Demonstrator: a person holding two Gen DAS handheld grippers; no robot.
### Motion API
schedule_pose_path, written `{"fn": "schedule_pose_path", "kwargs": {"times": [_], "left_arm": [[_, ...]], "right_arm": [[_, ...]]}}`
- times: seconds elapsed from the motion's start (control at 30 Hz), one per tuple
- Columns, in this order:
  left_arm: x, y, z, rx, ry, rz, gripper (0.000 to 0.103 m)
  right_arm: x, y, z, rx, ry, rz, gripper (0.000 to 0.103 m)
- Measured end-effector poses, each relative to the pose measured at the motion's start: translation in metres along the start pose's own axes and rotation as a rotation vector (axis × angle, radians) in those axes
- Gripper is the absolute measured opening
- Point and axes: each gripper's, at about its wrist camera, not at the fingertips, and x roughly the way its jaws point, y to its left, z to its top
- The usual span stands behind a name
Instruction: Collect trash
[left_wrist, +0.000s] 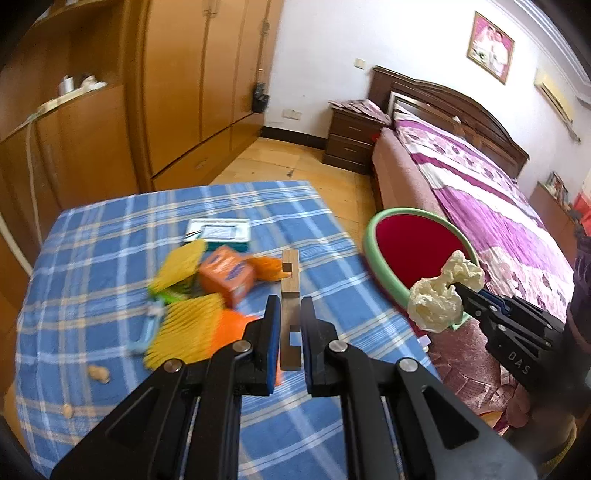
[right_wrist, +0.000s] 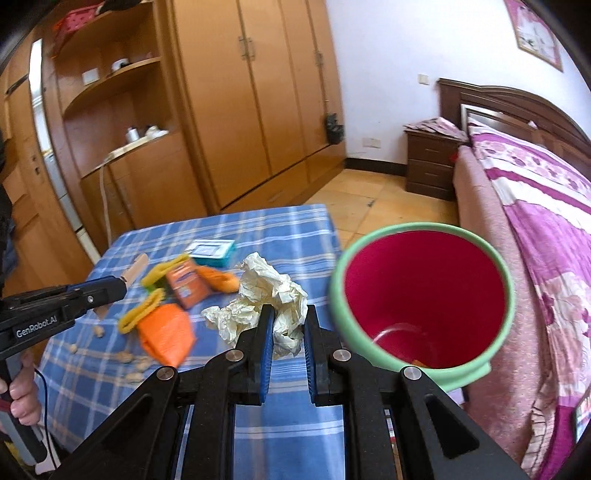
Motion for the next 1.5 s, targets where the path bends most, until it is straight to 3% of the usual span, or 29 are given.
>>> {"fn": "schedule_pose_path", "kwargs": {"times": [0.63,0.9,1.17,1.33,1.5], "left_arm": [[0.103,-0.123,0.028,0.187,0.113,-0.126,0.010],[0.140,-0.144,0.034,0.221,0.154,-0.138,0.010],[0.147,-0.149,0.036,0.238,0.139,-0.131,0.010],[0.142,-0.146,0.038,0.224,0.135,-0.127,0.026],[0.130,-0.140,0.036,0.217,0.124,-0.118,0.035]], "right_arm": [[0.021,-0.119,-0.006,0.185,0.036,-0.141,0.016],[0.039,-0.139,-0.008,0.208,0.069,-0.166,0.017],[0.052,-0.150,-0.006,0.219,0.080,-0.174,0.018],[0.051,-0.153,-0.007,0.246,0.077,-0.154,0.024],[0.043,-0.148,-0.005,0.239,0.064,-0.166,0.028]]}}
